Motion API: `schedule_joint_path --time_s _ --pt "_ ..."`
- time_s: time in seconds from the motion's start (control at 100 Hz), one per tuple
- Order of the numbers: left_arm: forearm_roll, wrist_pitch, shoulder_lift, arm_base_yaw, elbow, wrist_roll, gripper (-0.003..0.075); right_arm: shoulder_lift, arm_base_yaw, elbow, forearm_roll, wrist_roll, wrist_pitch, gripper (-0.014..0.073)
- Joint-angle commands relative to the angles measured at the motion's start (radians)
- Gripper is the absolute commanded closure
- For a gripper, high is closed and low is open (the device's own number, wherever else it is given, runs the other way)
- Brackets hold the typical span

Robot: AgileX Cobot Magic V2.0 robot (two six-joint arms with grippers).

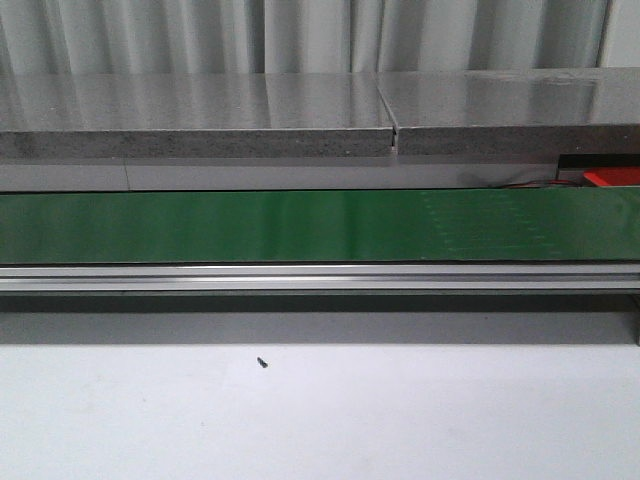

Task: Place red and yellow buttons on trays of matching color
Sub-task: 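Carry the yellow button into the yellow tray and open the right gripper, then raise the right gripper back above the belt end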

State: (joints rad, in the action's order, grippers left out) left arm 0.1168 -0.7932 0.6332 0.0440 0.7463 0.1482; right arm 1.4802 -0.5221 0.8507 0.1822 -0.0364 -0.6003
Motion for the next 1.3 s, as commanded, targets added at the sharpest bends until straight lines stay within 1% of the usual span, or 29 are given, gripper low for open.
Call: schedule_joint_path --time_s 0.0,0.19,0.25,0.33,0.39,0.4,0.41,0.48,0.53,0.75,0.92,1.04,1.2,1.29 --pt "0.008 0.069 0.001 0.009 0.027 0.0 0.0738 0.003 -0.005 0.024 0.024 0.0 0.049 0.0342" --pt "0.008 0.069 0.001 0.009 0.027 0.0 0.0738 0.045 -0.005 0.024 0.032 0.0 0.055 0.0342" --pt "0.008 0.069 0.001 0.009 0.027 0.0 0.0739 0.052 -0.005 0.024 0.032 0.0 0.055 0.0328" --pt "0.008 0.069 0.001 0.009 0.027 0.0 0.0739 0.054 -0.005 0.024 0.032 0.0 0.055 0.0278" --pt "0.008 0.069 0.001 0.009 0.027 0.0 0.0738 0.054 -0.005 0.024 0.032 0.0 0.055 0.021" --pt "0.008 0.069 0.001 0.009 0.027 0.0 0.0739 0.054 -0.005 0.024 0.032 0.0 0.055 0.021" --pt "0.008 0.069 0.001 0.009 0.027 0.0 0.0738 0.054 -0.005 0.024 0.032 0.0 0.055 0.0188" --pt "0.008 0.069 0.001 0.009 0.027 0.0 0.0738 0.054 -0.005 0.024 0.032 0.0 0.052 0.013" --pt "0.008 0.069 0.001 0.009 0.027 0.0 0.0739 0.054 -0.005 0.024 0.032 0.0 0.054 0.0113" --pt "0.008 0.069 0.001 0.009 0.027 0.0 0.0738 0.038 -0.005 0.024 0.032 0.0 0.057 0.0115" --pt "0.008 0.069 0.001 0.009 0.027 0.0 0.0738 -0.026 -0.005 0.024 0.032 0.0 0.063 0.0115" --pt "0.008 0.069 0.001 0.009 0.027 0.0 0.0739 -0.085 0.017 0.024 0.031 0.007 0.064 0.0118" --pt "0.008 0.069 0.001 0.009 0.027 0.0 0.0739 -0.166 0.117 0.024 0.018 0.078 0.062 0.0129" --pt "0.008 0.069 0.001 0.009 0.027 0.0 0.0739 -0.203 0.2 0.024 -0.008 0.088 0.062 0.0214"
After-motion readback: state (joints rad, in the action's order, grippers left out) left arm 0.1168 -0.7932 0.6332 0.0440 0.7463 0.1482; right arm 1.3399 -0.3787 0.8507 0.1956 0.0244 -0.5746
